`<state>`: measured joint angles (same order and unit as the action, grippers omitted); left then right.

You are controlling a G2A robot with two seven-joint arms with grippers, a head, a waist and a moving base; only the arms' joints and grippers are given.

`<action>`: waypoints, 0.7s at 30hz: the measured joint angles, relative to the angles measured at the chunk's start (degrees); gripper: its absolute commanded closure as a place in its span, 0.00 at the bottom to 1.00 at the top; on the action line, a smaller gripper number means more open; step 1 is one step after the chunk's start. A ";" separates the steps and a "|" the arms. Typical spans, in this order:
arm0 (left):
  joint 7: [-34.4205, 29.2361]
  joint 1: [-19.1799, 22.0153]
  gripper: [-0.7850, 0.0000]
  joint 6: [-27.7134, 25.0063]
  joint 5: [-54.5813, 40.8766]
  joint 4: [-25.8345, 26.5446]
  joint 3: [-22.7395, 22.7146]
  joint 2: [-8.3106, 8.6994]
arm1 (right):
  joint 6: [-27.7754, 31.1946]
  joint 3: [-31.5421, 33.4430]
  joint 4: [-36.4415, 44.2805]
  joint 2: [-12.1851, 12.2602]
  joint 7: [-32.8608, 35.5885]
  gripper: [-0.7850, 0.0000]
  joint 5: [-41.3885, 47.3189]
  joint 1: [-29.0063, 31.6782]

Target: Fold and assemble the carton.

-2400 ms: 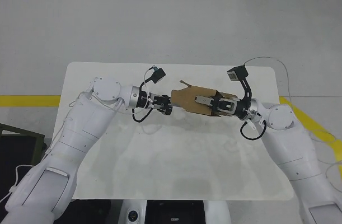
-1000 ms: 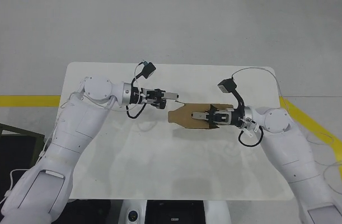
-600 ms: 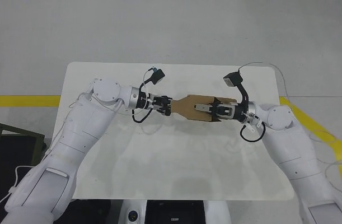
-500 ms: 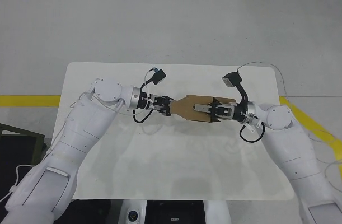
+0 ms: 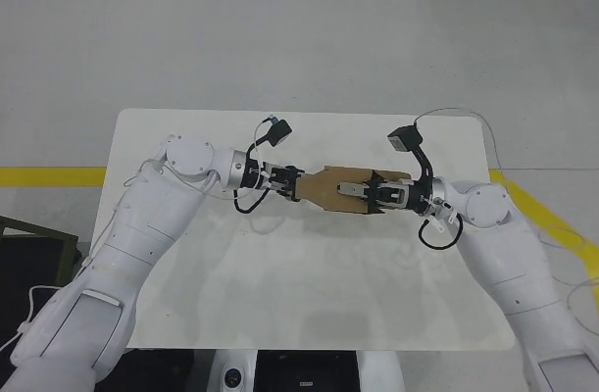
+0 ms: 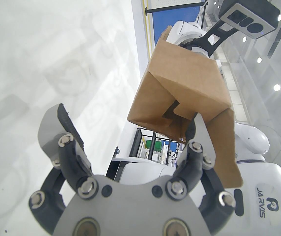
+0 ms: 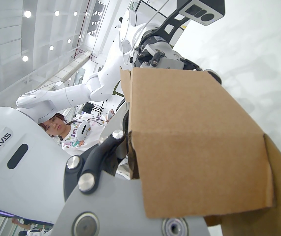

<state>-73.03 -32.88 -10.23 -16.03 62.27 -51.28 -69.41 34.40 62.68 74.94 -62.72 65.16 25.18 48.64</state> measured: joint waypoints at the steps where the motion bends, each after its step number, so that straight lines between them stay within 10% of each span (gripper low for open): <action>1: 0.14 -0.05 0.00 -0.10 -0.16 -0.21 -0.26 0.05 | 0.05 0.31 -0.35 0.07 -0.17 1.00 -0.24 0.05; 21: 0.20 -1.45 0.00 1.35 1.41 6.45 -3.15 1.49 | -1.34 3.44 -2.18 0.95 -5.95 1.00 -7.06 0.76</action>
<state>-72.83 -34.33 -8.88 -14.61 68.72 -54.43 -67.93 33.06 66.12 72.77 -61.77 59.21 18.13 49.40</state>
